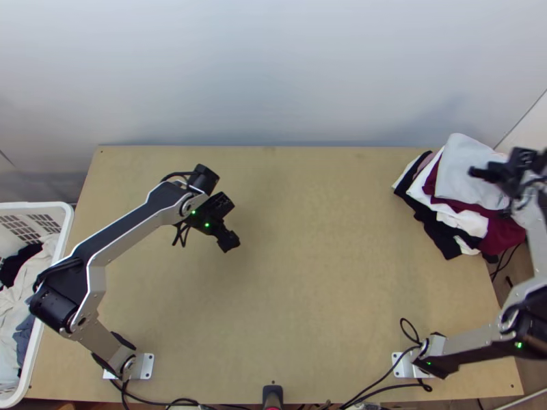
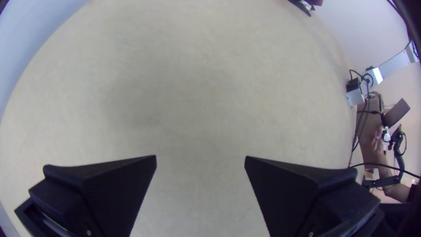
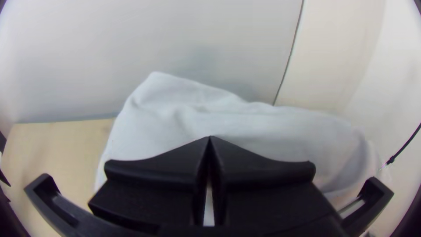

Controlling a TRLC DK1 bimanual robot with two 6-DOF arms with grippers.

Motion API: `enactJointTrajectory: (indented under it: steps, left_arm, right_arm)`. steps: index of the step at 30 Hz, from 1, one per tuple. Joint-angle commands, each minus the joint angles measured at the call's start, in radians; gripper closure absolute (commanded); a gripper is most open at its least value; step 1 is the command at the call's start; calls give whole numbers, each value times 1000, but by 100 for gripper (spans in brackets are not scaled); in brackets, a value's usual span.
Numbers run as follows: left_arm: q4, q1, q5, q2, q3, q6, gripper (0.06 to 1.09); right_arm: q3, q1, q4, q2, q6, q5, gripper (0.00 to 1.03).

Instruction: Fold the t-shirt

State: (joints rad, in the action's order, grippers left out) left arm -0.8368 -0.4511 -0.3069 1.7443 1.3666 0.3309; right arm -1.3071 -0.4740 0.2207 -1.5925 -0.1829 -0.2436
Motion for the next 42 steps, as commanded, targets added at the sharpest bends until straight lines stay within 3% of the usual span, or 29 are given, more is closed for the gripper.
enactJointTrajectory:
  steps: [1, 7, 9, 12, 15, 17, 19, 30, 42]
  left_arm:
    - [10, 31, 5, -28, -41, 5, 10]
    - [22, 32, 8, -26, -46, 5, 10]
    - [27, 32, 15, -26, -46, 5, 10]
    - [30, 32, 20, -23, -47, 5, 10]
    - [30, 29, 22, -23, -46, 5, 10]
    - [33, 28, 28, -23, -43, 5, 10]
    - [33, 28, 28, -23, -43, 5, 10]
    - [33, 28, 29, -32, -64, 5, 10]
    - [34, 35, 40, -46, -52, 25, 10]
  right_arm:
    - [108, 74, -176, -159, 28, 69, 100]
    - [106, 110, -205, -205, 34, 106, 99]
    - [104, 118, -205, -187, 51, 109, 86]
    - [94, 121, -185, -158, 66, 110, 74]
    - [58, 123, -103, -141, 65, 110, 50]
    - [22, 124, -26, -141, 62, 110, 22]
    - [11, 123, -3, -126, 63, 110, 4]
    - [-38, 126, 65, 5, 65, 107, 3]
    - [-256, 178, 180, 60, 56, 102, 3]
